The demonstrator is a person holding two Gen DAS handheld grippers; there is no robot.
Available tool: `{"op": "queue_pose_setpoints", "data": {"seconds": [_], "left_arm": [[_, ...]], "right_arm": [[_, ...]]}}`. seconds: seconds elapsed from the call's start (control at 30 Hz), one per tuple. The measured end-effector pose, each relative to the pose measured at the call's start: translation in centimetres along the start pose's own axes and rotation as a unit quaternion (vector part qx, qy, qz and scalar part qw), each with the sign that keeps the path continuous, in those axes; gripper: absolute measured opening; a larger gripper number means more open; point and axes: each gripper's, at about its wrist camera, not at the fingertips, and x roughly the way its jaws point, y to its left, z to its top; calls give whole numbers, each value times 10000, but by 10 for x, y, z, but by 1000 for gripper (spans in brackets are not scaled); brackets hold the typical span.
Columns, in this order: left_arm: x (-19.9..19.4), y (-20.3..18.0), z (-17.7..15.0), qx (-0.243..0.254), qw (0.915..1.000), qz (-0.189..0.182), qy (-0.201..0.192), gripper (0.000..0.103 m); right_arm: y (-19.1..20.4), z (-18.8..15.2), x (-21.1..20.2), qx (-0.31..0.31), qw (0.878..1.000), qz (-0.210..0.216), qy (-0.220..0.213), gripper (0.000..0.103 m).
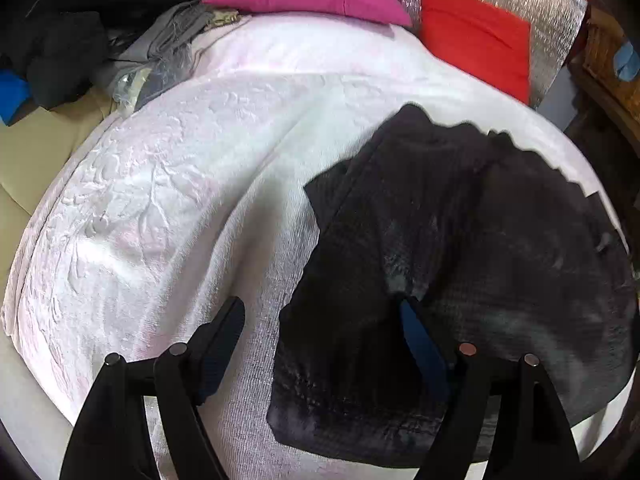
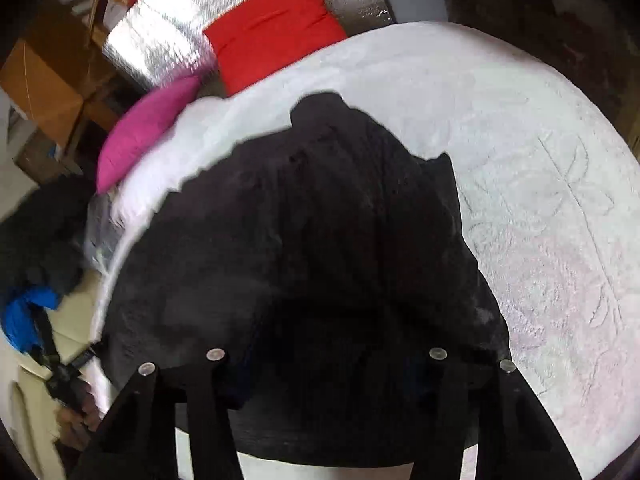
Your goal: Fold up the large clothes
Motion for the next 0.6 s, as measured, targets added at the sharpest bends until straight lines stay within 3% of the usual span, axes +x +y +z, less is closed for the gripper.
{"op": "queue_pose_setpoints", "data": {"seconds": [0.07,0.17,0.23,0.33,0.4,0.47,0.6], "left_arm": [[-12,-3,3,45,9996,-128,-251,81],[-30,-9,6,93,9973,-330,-650,81],[-33,-11,9,106,9960,-436,-766,81],[-20,-18,10,235,9970,-530,-512,81],[-2,-23,9,383,9987,-265,-192,81],[12,-28,6,501,9987,-89,7,81],[11,-25,9,364,9991,-218,58,81]], "right_arm": [[1,7,-11,95,9992,338,-189,58],[4,17,-30,118,9964,268,-800,59],[1,24,-29,228,9954,320,-872,59],[-4,32,-9,421,9970,359,-543,59],[-9,32,10,606,9979,20,-224,57],[-19,33,25,788,9969,-37,-1,57],[-16,28,17,662,9978,14,-40,59]]}}
